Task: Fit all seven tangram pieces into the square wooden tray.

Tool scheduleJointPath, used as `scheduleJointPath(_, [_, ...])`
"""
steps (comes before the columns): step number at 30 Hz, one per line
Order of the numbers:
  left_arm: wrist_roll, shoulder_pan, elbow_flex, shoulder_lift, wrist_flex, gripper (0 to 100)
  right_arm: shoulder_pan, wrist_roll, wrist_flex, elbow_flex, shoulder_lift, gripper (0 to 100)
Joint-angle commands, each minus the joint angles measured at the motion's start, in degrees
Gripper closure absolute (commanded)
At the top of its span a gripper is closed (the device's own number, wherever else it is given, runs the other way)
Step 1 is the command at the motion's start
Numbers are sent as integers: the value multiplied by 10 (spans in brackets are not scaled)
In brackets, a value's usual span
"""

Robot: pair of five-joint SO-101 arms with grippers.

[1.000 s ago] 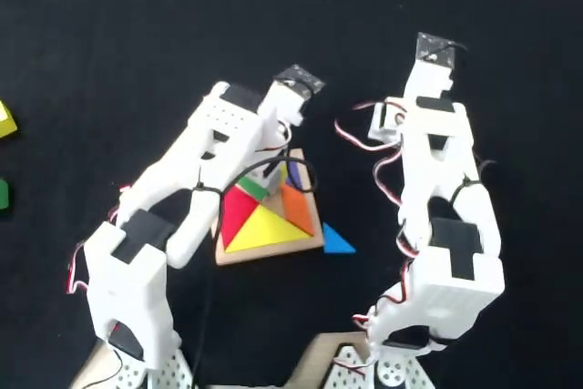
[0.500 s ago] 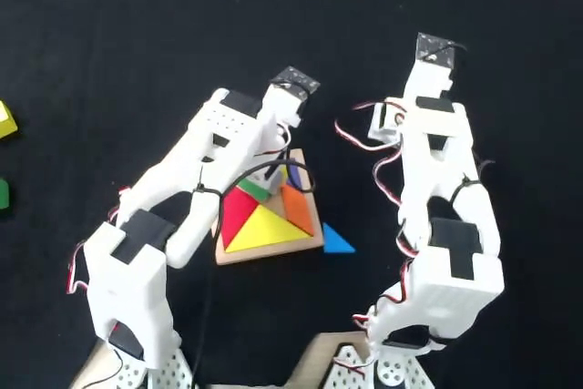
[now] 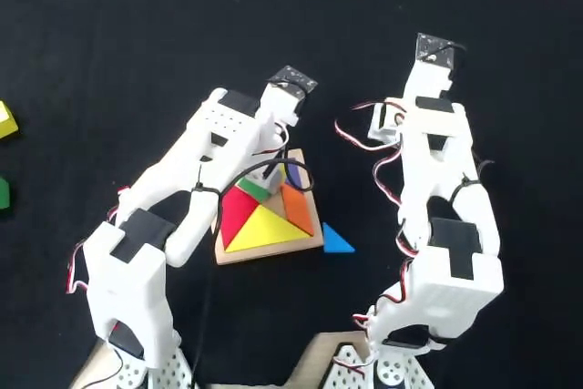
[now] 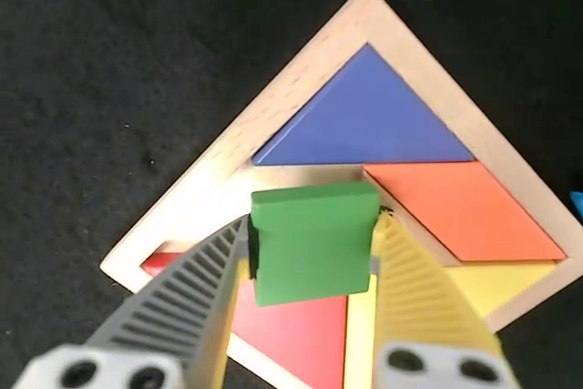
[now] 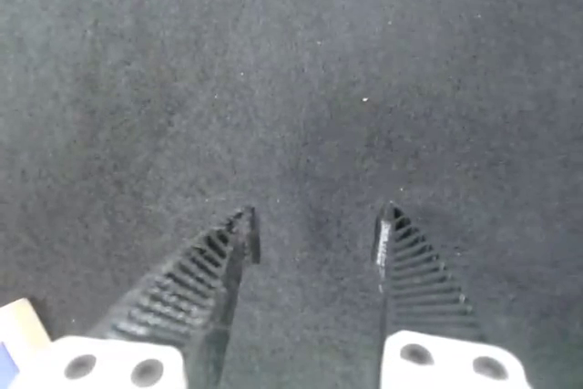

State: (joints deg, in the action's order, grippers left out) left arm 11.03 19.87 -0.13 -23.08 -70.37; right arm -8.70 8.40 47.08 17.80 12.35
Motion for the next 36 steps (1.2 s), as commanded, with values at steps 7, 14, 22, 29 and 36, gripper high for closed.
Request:
scheduleJointPath(7, [-5,-18,-5,11,5,807,-5,-5,4,-44,-4,790])
scheduleJointPath(14, [-5,-22,-3,11,5,667,-5,-5,4,-44,-4,790])
scheduleJointPath(22, [-5,-22,-7,11,5,693,-5,-5,4,-44,-4,790])
scheduleJointPath(29, [-1,-25,-7,11,10,693,-5,-5,4,-44,-4,790])
scheduleJointPath(36, [9,-61,-18,11,11,693,-5,-5,4,-44,-4,790])
